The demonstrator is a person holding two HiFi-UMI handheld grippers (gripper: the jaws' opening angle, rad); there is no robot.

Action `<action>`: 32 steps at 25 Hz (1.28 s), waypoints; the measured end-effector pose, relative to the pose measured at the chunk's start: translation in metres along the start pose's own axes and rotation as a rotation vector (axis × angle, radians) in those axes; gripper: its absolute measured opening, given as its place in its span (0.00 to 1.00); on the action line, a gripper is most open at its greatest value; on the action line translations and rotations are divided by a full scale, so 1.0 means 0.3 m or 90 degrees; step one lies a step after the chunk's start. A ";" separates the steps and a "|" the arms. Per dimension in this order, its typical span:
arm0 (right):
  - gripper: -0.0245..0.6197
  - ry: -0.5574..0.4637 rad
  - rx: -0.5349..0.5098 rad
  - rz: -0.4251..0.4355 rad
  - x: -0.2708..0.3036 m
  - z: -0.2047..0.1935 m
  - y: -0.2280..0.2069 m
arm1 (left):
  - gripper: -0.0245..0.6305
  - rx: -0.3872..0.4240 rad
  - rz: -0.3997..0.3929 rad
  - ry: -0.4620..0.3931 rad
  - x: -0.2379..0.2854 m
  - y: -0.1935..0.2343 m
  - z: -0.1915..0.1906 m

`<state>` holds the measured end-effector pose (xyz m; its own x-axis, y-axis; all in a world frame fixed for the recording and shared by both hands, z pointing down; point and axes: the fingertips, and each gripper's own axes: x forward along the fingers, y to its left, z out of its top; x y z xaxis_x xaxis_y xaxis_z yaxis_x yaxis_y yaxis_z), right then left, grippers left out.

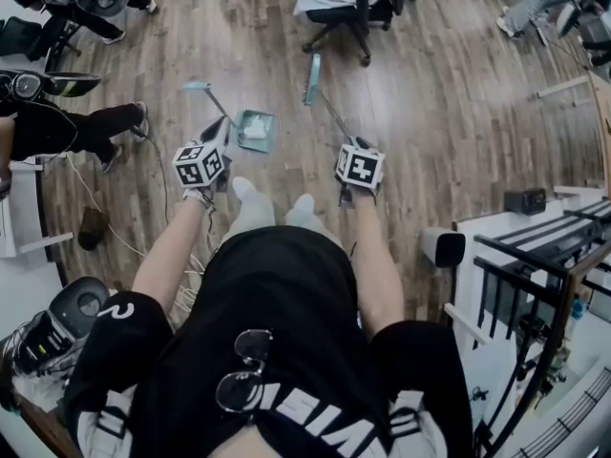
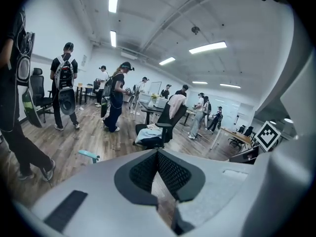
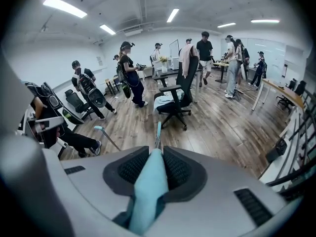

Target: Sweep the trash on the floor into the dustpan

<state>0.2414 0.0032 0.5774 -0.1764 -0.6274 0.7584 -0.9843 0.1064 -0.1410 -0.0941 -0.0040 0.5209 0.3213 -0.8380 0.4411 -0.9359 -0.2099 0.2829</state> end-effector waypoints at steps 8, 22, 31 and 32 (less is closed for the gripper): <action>0.17 0.002 -0.003 0.005 0.037 -0.019 -0.009 | 0.04 -0.005 0.004 0.004 0.011 0.015 -0.015; 0.17 0.038 0.012 0.024 0.073 -0.052 0.007 | 0.04 -0.010 0.007 0.004 0.039 0.028 -0.028; 0.17 0.023 -0.001 0.022 0.082 -0.002 -0.003 | 0.04 -0.013 0.010 0.005 0.048 0.025 -0.001; 0.17 0.024 0.002 0.027 0.084 0.000 0.004 | 0.04 -0.013 0.010 0.005 0.050 0.028 0.003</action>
<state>0.2358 -0.0124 0.5963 -0.2176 -0.5924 0.7757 -0.9760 0.1291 -0.1752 -0.0974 -0.0188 0.5290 0.3074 -0.8371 0.4525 -0.9379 -0.1861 0.2929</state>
